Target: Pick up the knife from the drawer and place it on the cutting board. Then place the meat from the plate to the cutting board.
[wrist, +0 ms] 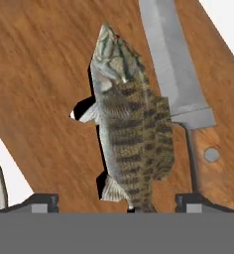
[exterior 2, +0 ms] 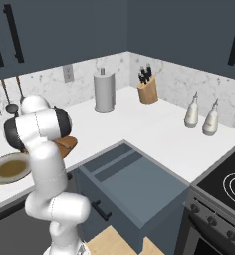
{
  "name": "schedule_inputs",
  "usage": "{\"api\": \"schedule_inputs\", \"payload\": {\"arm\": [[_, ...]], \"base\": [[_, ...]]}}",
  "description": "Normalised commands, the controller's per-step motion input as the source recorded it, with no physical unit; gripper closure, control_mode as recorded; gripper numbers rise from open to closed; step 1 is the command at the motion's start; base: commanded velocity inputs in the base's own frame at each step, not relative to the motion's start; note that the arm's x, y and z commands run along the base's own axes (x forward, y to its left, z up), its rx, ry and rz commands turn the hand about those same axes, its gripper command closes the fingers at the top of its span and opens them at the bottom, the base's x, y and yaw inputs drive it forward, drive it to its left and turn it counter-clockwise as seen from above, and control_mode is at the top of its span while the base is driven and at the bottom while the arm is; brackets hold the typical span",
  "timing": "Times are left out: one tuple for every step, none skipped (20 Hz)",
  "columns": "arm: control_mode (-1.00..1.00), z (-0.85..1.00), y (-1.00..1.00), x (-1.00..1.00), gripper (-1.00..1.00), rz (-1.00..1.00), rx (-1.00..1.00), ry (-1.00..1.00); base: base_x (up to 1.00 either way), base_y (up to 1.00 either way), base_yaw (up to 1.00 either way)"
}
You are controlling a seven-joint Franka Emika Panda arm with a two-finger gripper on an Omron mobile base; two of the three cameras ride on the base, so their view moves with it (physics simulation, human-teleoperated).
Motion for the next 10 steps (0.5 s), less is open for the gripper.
{"api": "schedule_inputs", "payload": {"arm": [[-1.00, 0.61, -0.28, -0.09, -1.00, 0.00, 0.07, -0.01], [-1.00, 0.61, -0.19, -0.21, -1.00, 0.00, 0.08, 0.00], [-1.00, 0.64, -0.14, -0.46, -1.00, 0.00, 0.06, -0.01], [-1.00, 0.66, -0.25, -0.65, -1.00, 0.00, 0.05, -0.06], [-1.00, 0.67, -0.39, -0.81, -1.00, 0.00, 0.08, -0.03], [-1.00, 0.67, -0.45, -0.91, -1.00, 0.00, 0.07, -0.05], [-1.00, 0.59, -0.49, -0.93, -1.00, 0.00, 0.07, -0.04], [-1.00, 0.53, -0.53, -0.99, -1.00, 0.00, 0.07, -0.04], [-1.00, 0.46, -0.54, -1.00, -1.00, 0.00, 0.06, -0.03], [-1.00, 0.36, -0.56, -1.00, -1.00, 0.00, 0.05, -0.04]], "base": [[0.00, 0.00, 0.00], [0.00, 0.00, 0.00], [0.00, 0.00, 0.00], [0.00, 0.00, 0.00], [0.00, 0.00, 0.00], [0.00, 0.00, 0.00], [0.00, 0.00, 0.00], [0.00, 0.00, 0.00], [0.00, 0.00, 0.00], [0.00, 0.00, 0.00]]}}
